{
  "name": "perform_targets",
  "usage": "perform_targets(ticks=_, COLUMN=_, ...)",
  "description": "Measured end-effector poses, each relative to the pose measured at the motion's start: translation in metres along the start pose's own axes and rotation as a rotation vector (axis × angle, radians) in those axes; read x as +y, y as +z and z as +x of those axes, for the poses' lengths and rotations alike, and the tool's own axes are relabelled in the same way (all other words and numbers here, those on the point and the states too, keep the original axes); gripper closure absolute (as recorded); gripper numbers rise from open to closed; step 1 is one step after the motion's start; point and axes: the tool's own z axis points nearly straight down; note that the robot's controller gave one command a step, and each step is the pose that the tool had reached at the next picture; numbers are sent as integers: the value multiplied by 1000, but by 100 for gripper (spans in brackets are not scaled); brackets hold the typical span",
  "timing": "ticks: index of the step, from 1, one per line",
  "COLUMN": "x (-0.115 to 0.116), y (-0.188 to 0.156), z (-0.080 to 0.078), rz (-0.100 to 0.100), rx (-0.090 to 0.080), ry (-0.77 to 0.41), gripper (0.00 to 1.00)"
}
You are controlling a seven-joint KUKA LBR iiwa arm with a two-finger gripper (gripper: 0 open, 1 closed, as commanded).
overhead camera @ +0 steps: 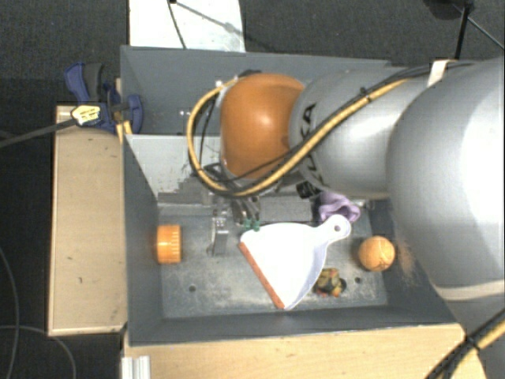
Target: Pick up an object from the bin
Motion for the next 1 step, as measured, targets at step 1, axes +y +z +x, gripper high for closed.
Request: perform_targets(ticks=1, x=-1, y=-5, z=-2, rz=-1, rx=-8, ry=4, gripper=0)
